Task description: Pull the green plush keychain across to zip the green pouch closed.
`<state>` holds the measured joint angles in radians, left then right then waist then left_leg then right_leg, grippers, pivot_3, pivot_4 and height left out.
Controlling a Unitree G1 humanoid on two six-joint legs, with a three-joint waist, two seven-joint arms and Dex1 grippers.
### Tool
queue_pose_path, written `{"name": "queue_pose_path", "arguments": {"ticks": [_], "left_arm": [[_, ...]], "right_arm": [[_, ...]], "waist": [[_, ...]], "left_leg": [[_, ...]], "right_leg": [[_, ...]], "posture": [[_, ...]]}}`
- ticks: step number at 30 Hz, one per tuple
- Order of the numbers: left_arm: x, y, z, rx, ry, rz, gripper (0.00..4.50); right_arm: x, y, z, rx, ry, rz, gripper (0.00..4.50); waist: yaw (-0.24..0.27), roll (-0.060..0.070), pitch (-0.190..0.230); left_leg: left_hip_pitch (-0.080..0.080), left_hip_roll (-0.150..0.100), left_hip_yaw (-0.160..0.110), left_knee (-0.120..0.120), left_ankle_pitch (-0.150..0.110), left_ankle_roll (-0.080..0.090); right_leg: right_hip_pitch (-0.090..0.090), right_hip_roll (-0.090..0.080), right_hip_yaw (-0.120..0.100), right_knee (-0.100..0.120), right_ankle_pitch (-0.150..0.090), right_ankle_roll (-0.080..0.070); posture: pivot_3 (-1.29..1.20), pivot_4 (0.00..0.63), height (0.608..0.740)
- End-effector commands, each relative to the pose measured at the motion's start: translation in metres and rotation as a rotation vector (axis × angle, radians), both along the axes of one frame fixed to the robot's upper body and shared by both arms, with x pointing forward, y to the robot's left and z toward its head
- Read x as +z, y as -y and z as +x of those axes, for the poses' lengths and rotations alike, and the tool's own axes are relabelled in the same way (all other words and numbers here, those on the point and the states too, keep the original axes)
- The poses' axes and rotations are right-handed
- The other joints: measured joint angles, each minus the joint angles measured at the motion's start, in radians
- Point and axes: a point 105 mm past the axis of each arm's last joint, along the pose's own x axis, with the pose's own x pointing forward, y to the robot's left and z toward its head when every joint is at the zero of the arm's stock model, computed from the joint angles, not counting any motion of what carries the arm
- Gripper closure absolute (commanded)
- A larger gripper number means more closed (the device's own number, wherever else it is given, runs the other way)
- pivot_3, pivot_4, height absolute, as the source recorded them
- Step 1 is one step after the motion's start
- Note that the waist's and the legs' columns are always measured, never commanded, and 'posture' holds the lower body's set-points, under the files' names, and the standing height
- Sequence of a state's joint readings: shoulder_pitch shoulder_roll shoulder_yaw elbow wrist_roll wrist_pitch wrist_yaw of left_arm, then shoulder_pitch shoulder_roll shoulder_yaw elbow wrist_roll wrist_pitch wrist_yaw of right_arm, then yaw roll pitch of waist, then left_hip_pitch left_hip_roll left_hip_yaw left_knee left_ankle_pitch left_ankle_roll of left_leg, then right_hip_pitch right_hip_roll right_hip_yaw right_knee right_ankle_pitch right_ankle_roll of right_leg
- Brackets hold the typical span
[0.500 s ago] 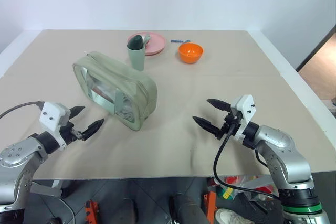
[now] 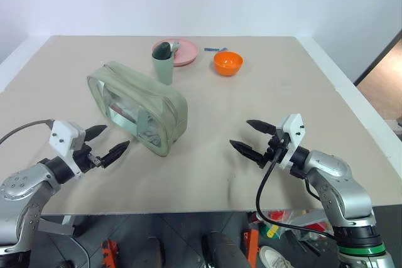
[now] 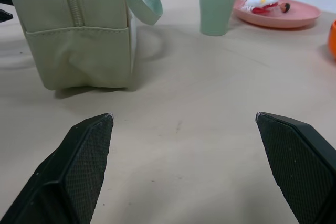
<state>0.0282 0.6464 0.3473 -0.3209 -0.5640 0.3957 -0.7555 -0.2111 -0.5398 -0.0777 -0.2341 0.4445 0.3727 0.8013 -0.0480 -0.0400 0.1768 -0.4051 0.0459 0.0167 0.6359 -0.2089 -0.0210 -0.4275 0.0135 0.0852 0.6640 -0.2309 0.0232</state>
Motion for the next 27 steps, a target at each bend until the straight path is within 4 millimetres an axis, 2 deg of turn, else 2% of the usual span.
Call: {"name": "queue_pose_path", "arguments": {"ticks": [1,5,8,10,13,16,23,24,25,26,27], "left_arm": [[0.022,0.009,-0.011,-0.099,0.046,0.004,0.02],[0.034,0.022,-0.028,-0.248,0.001,-0.006,0.02],[0.039,0.032,-0.036,-0.331,-0.034,-0.003,0.02],[0.041,0.037,-0.039,-0.356,-0.044,-0.004,0.02],[0.044,0.045,-0.039,-0.378,-0.038,-0.008,0.02],[0.047,0.052,-0.039,-0.388,-0.024,-0.013,0.02],[0.048,0.053,-0.038,-0.367,-0.005,-0.003,0.02],[0.048,0.053,-0.037,-0.364,-0.002,-0.003,0.0],[0.048,0.053,-0.036,-0.36,0.0,-0.003,0.0],[0.048,0.054,-0.036,-0.358,0.002,-0.004,0.0],[0.047,0.055,-0.035,-0.358,0.003,-0.005,0.0]], "right_arm": [[0.032,-0.014,-0.003,0.066,0.039,0.07,0.0],[0.06,-0.047,-0.002,0.193,0.043,0.061,0.0],[0.083,-0.08,0.013,0.224,0.068,0.102,0.0],[0.09,-0.094,0.023,0.223,0.068,0.124,0.0],[0.087,-0.113,0.039,0.224,0.061,0.115,0.0],[0.078,-0.129,0.046,0.247,0.068,0.079,0.0],[0.068,-0.138,0.05,0.283,0.031,0.074,0.0],[0.069,-0.14,0.05,0.287,0.026,0.082,0.59],[0.071,-0.142,0.05,0.295,0.023,0.093,0.68],[0.072,-0.145,0.05,0.307,0.022,0.1,0.96],[0.074,-0.147,0.049,0.313,0.026,0.107,1.48]], "waist": [[-0.001,0.0,0.0],[-0.008,0.002,0.002],[-0.013,0.002,0.002],[-0.016,0.002,0.002],[-0.016,0.001,0.002],[-0.014,0.001,0.002],[-0.01,0.002,0.002],[-0.01,0.002,0.002],[-0.011,0.002,0.002],[-0.012,0.002,0.002],[-0.012,0.002,0.002]], "left_leg": [[0.0,0.0,0.0,0.0,0.0,0.0],[0.0,0.001,0.002,0.0,0.0,0.0],[0.0,0.002,0.001,0.0,0.0,0.0],[-0.001,0.003,0.001,0.0,0.0,0.0],[-0.003,0.003,-0.001,0.0,0.0,0.0],[-0.008,0.003,-0.001,0.0,0.0,0.0],[-0.015,0.002,-0.002,0.0,0.0,0.0],[-0.015,0.002,-0.002,0.0,0.0,0.0],[-0.014,0.003,-0.003,0.0,0.0,0.0],[-0.014,0.003,-0.003,0.0,0.0,0.0],[-0.014,0.003,-0.002,0.001,0.0,0.0]], "right_leg": [[0.0,0.0,0.0,0.0,0.0,0.0],[-0.002,0.0,0.001,0.0,0.001,-0.001],[-0.002,0.002,0.0,0.001,0.001,-0.001],[-0.005,0.003,0.0,0.002,0.002,-0.002],[-0.006,0.004,-0.001,0.002,0.003,0.001],[-0.01,0.003,-0.001,0.002,0.003,0.003],[-0.015,0.003,-0.001,0.002,0.004,0.004],[-0.015,0.003,-0.002,0.002,0.004,0.004],[-0.015,0.003,-0.002,0.002,0.004,0.004],[-0.015,0.003,-0.002,0.002,0.004,0.003],[-0.015,0.004,-0.002,0.002,0.005,0.003]], "posture": [[0.0,0.15,0.74],[0.0,0.15,0.74],[0.0,0.15,0.74],[0.0,0.15,0.74],[0.0,0.15,0.74],[0.0,0.15,0.74],[0.0,0.15,0.74],[0.0,0.15,0.74],[0.0,0.15,0.74],[0.0,0.15,0.74],[0.0,0.15,0.74]]}}
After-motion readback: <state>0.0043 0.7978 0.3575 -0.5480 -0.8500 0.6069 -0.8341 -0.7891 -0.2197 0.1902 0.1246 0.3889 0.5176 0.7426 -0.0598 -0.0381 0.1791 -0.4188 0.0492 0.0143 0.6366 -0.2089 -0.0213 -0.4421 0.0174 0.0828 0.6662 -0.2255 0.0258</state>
